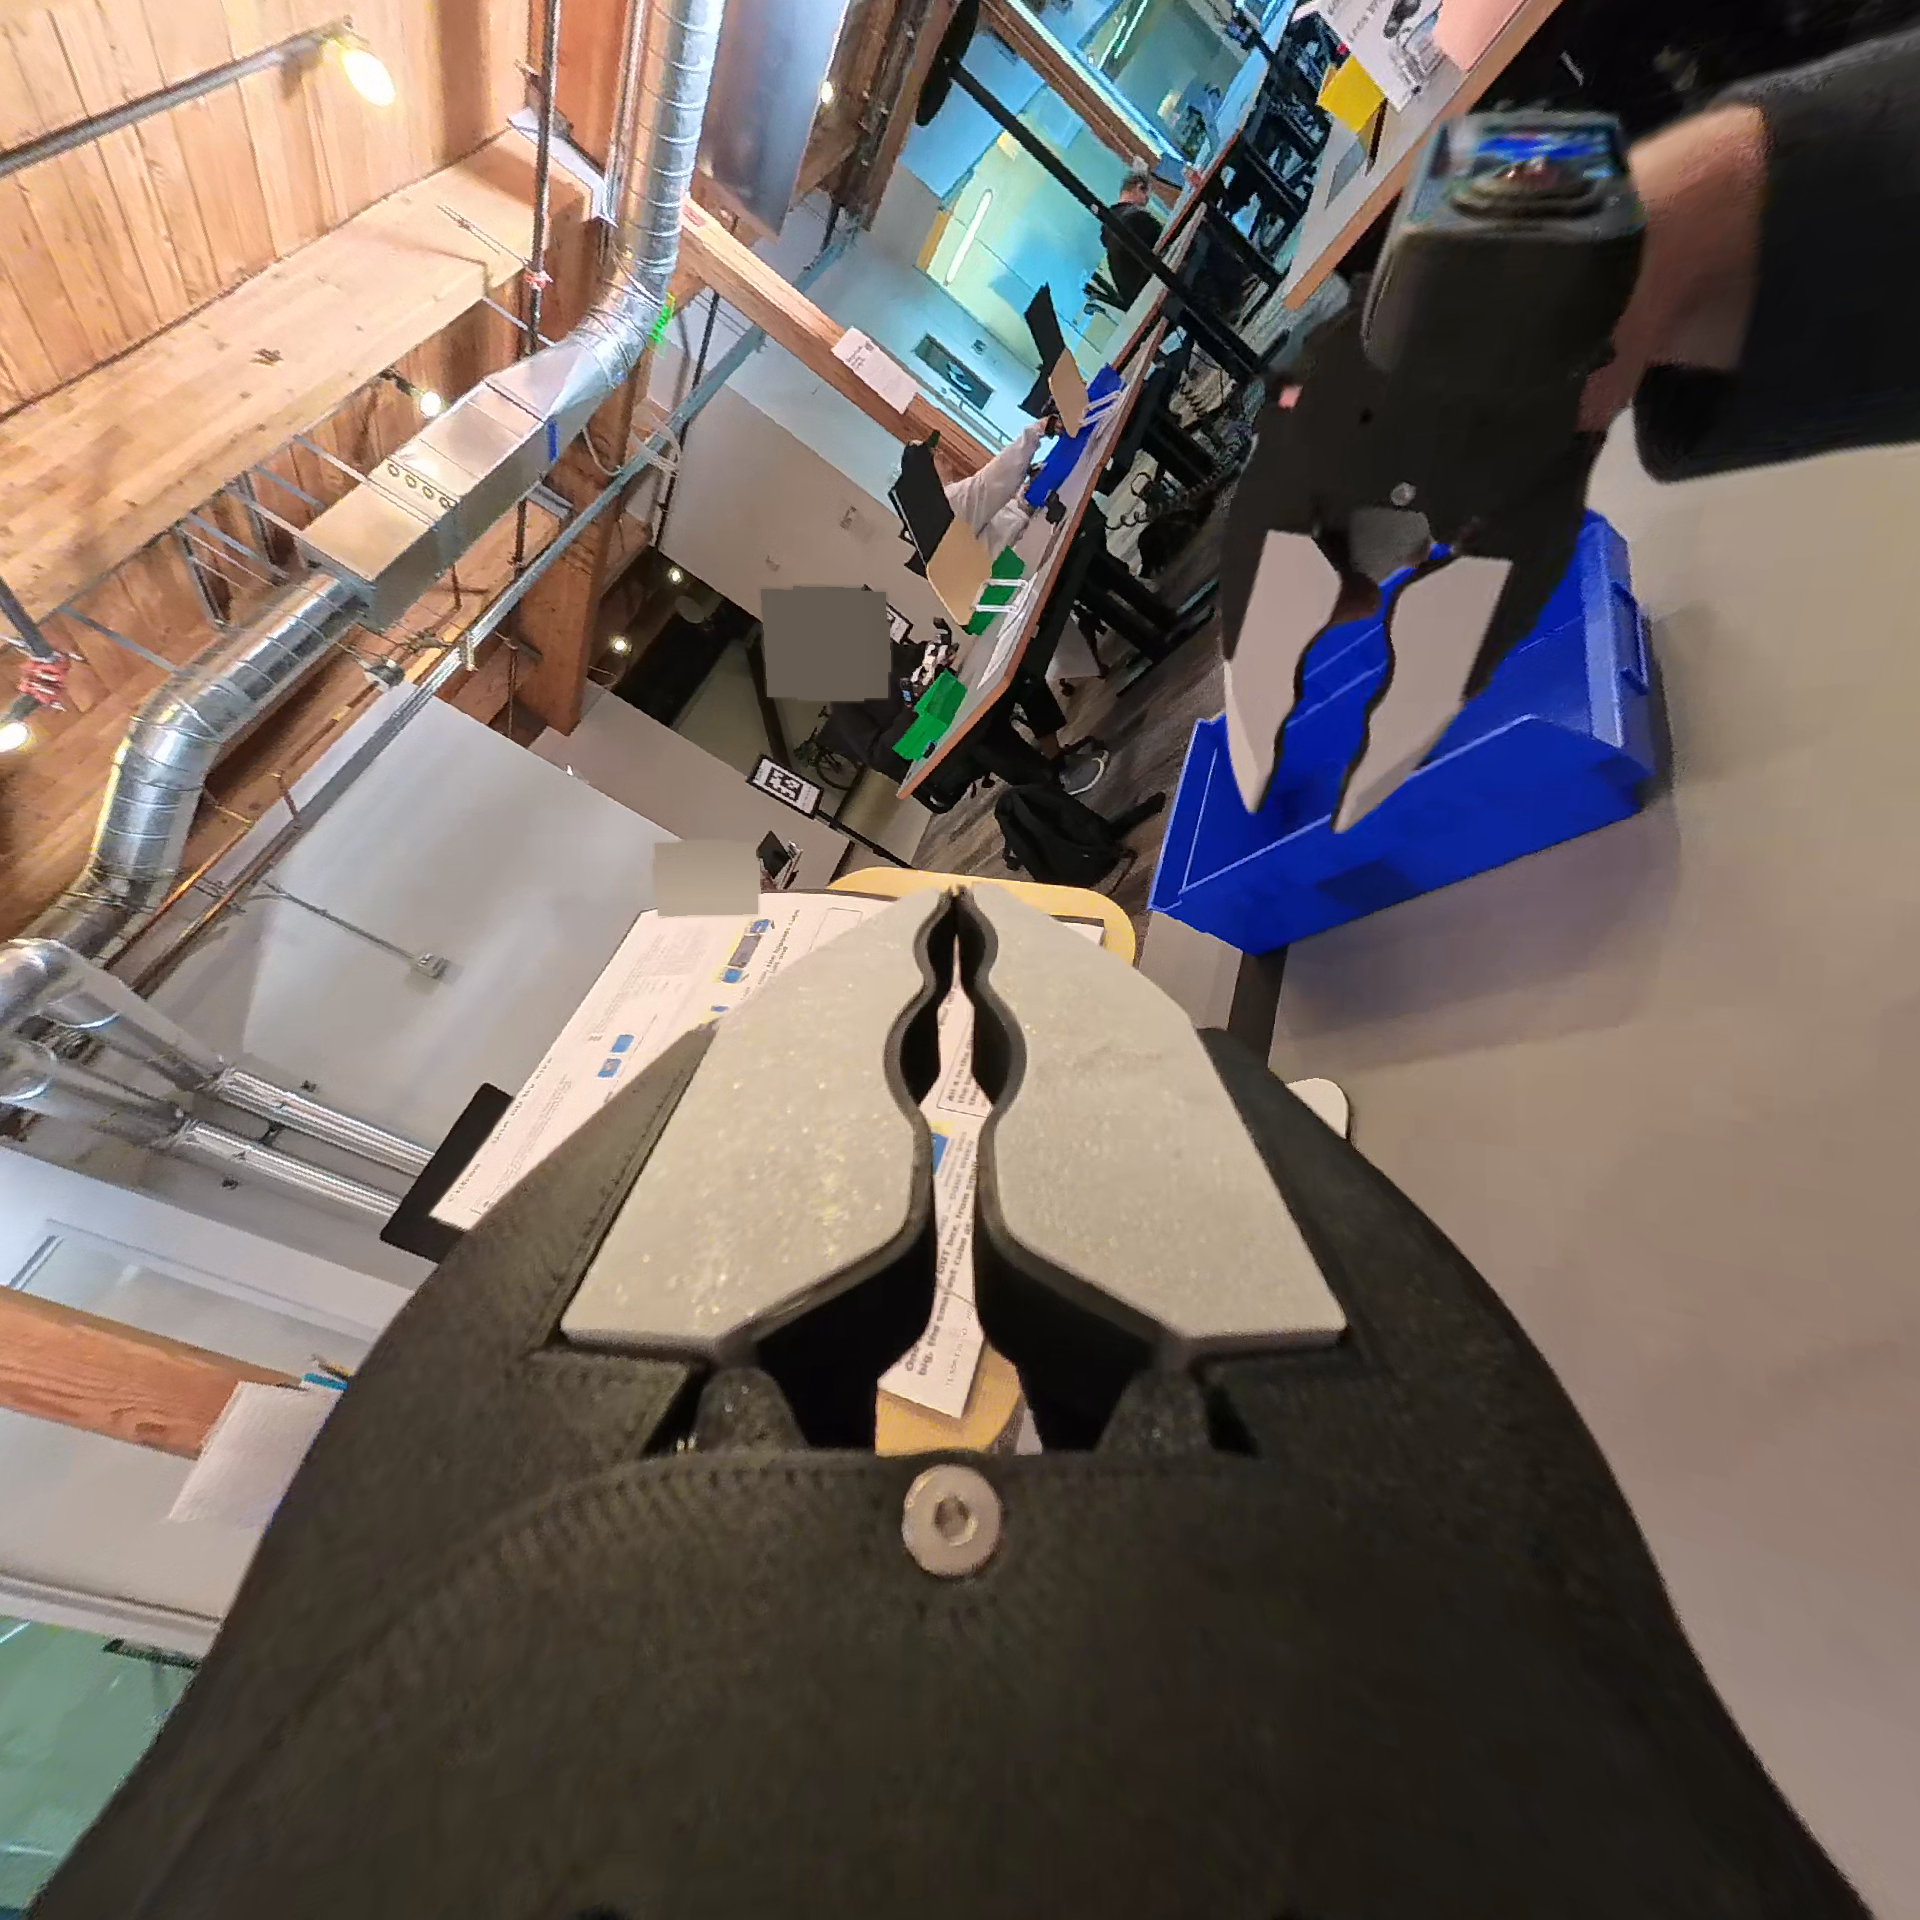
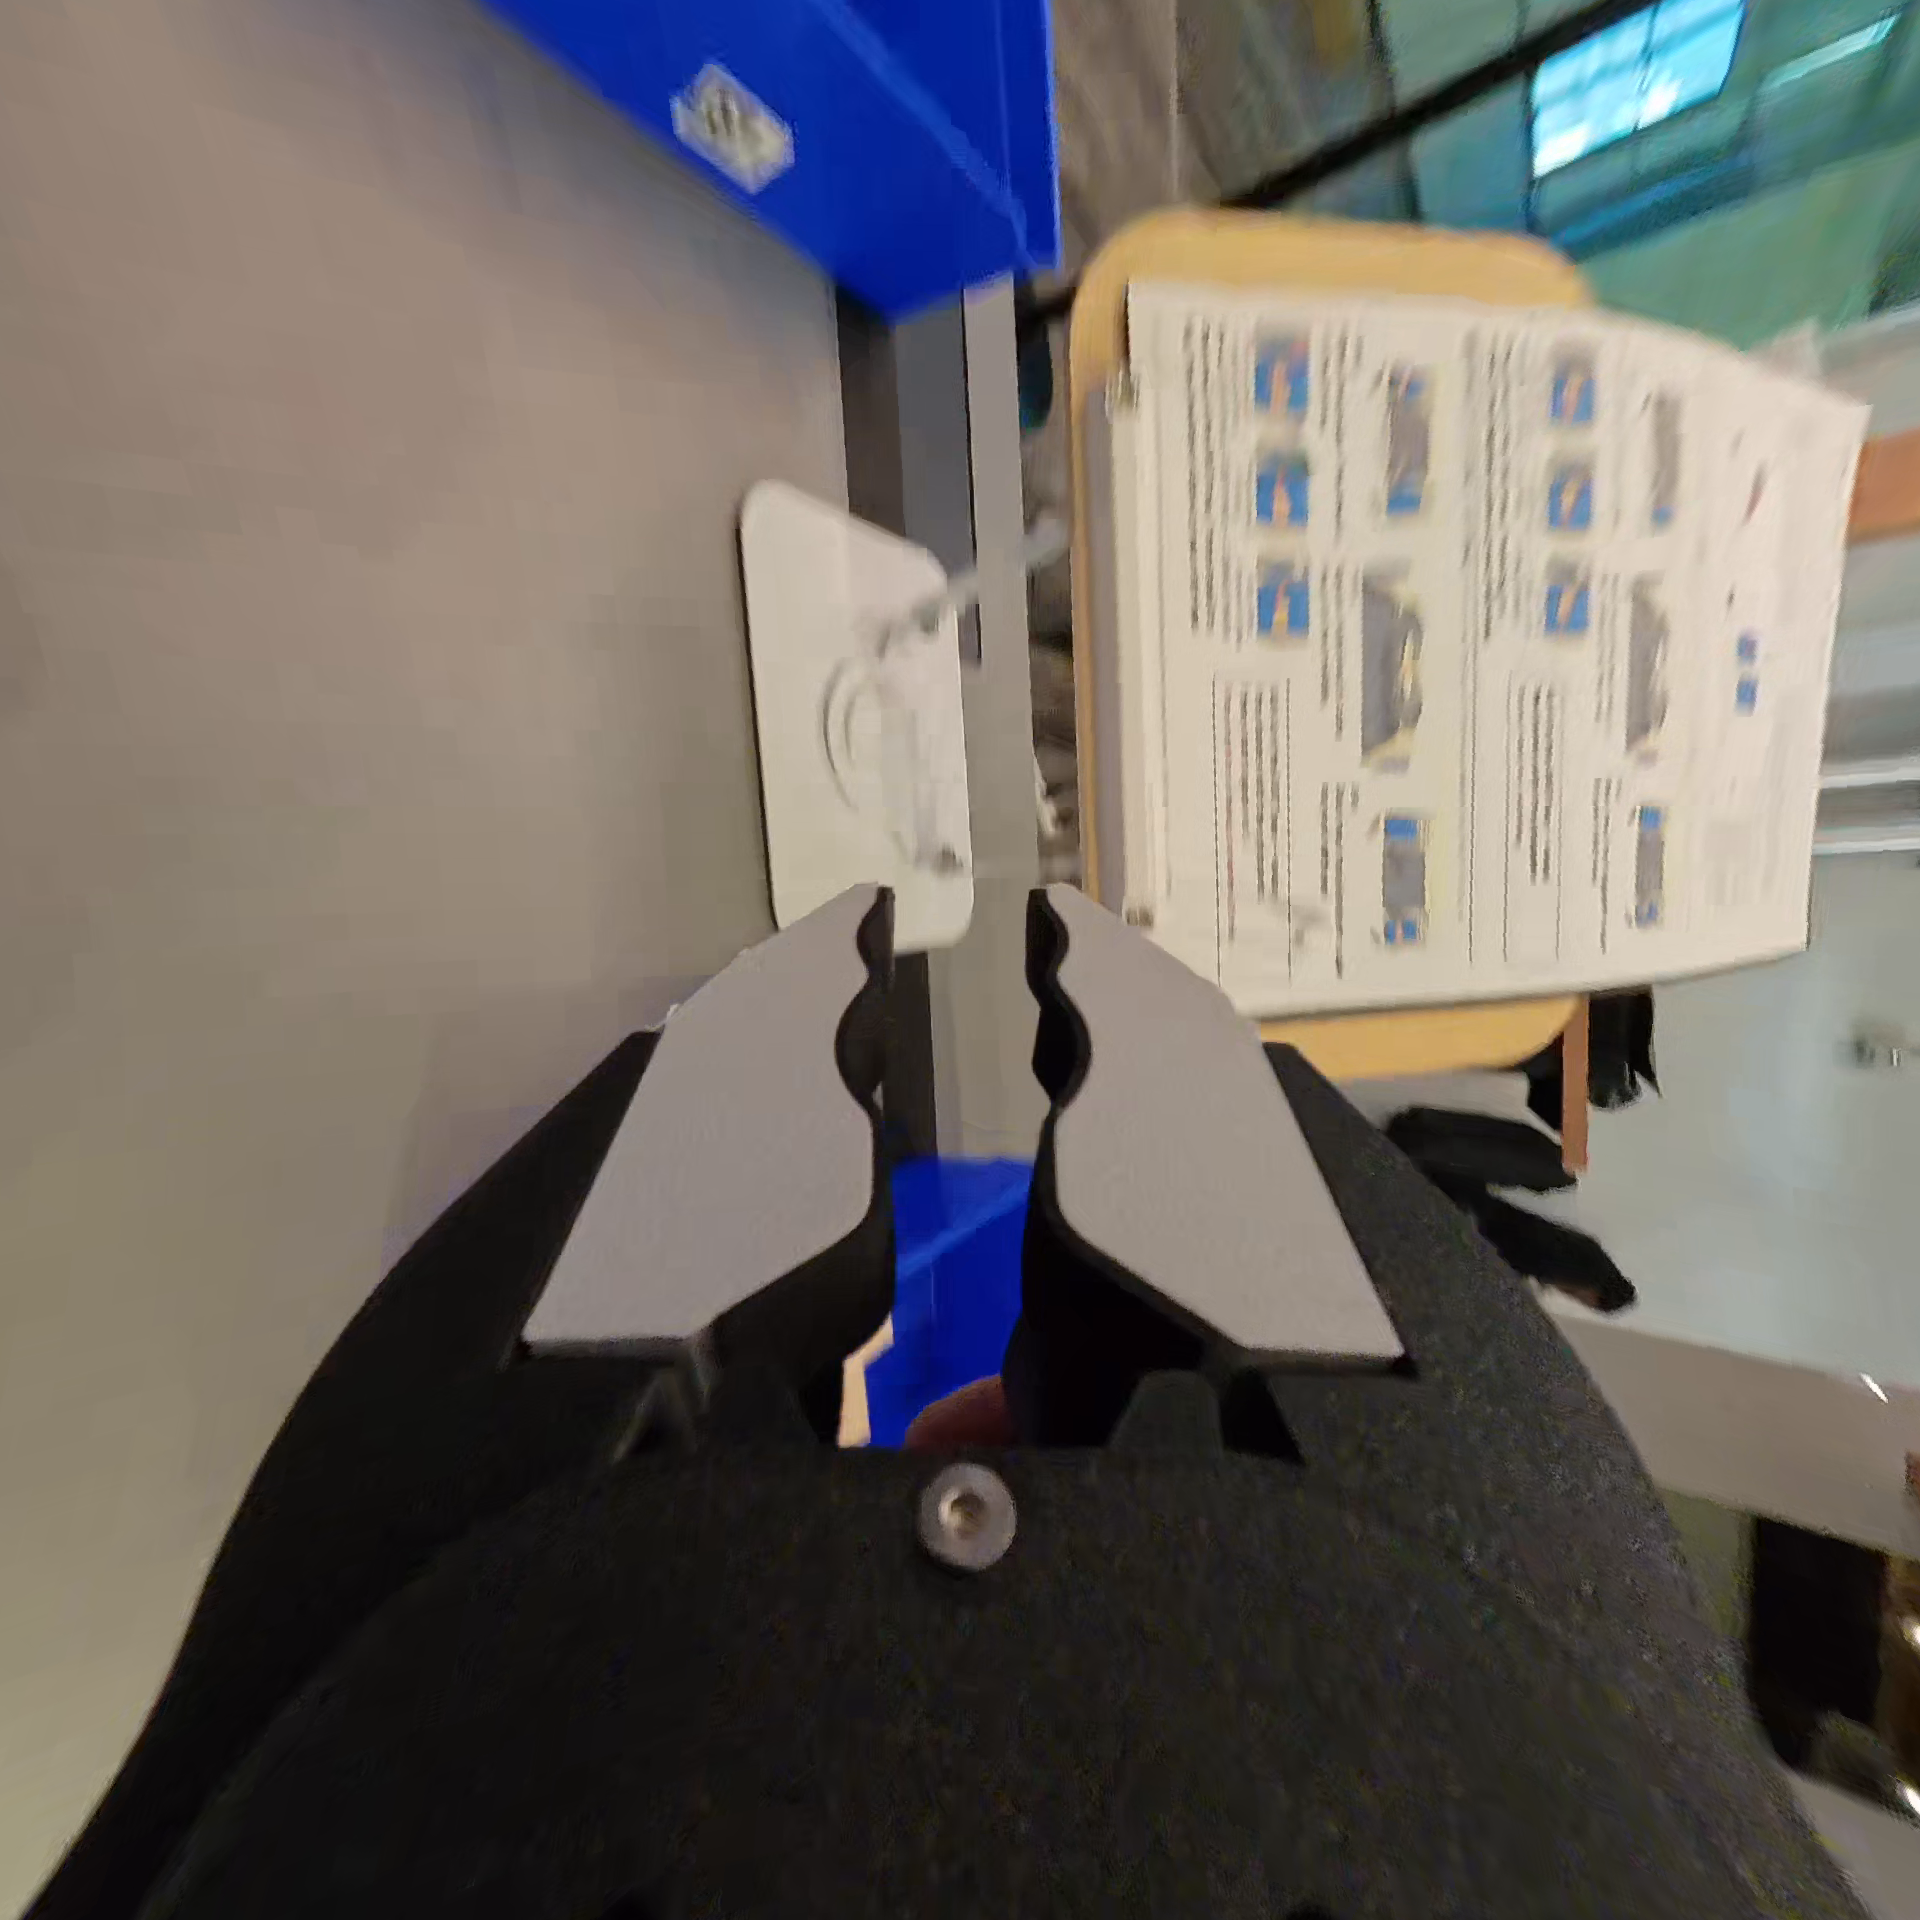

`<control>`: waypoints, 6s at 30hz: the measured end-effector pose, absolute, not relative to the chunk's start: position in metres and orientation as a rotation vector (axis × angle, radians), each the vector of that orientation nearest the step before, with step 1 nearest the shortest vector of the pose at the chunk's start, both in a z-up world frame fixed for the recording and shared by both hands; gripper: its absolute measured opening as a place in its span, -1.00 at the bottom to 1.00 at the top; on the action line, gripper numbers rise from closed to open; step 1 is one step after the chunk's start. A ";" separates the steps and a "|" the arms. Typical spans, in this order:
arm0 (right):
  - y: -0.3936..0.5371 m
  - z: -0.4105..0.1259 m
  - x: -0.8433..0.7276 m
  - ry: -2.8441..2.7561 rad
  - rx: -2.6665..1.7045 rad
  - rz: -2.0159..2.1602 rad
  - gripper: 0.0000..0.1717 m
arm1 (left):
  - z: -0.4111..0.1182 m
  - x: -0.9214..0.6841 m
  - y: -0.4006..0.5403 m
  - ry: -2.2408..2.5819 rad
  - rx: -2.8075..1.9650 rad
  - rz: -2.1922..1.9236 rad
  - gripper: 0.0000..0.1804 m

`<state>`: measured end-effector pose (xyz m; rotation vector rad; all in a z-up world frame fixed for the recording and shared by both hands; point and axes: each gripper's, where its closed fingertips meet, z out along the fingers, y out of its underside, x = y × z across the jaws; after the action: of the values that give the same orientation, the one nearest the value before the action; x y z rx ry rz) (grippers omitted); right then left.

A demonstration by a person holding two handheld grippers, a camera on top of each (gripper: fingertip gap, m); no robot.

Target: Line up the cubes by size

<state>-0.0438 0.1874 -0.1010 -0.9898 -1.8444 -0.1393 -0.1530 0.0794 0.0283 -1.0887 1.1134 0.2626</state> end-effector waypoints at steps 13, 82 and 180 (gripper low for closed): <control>0.132 -0.057 -0.119 -1.614 -0.783 0.185 -0.72 | 0.013 -0.148 0.097 1.155 -1.141 0.277 -1.00; 0.107 -0.050 -0.119 -1.584 -0.692 0.556 -0.64 | -0.058 -0.169 0.110 1.385 -1.432 0.187 -0.77; 0.397 -0.260 0.199 -2.414 -1.787 -0.531 -0.76 | 0.000 -0.180 0.069 1.230 -1.194 0.277 -1.00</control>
<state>0.1989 0.3969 -0.2598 -1.7871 -2.4136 -0.5313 -0.1797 0.0692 0.0003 -1.1943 1.2297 0.2774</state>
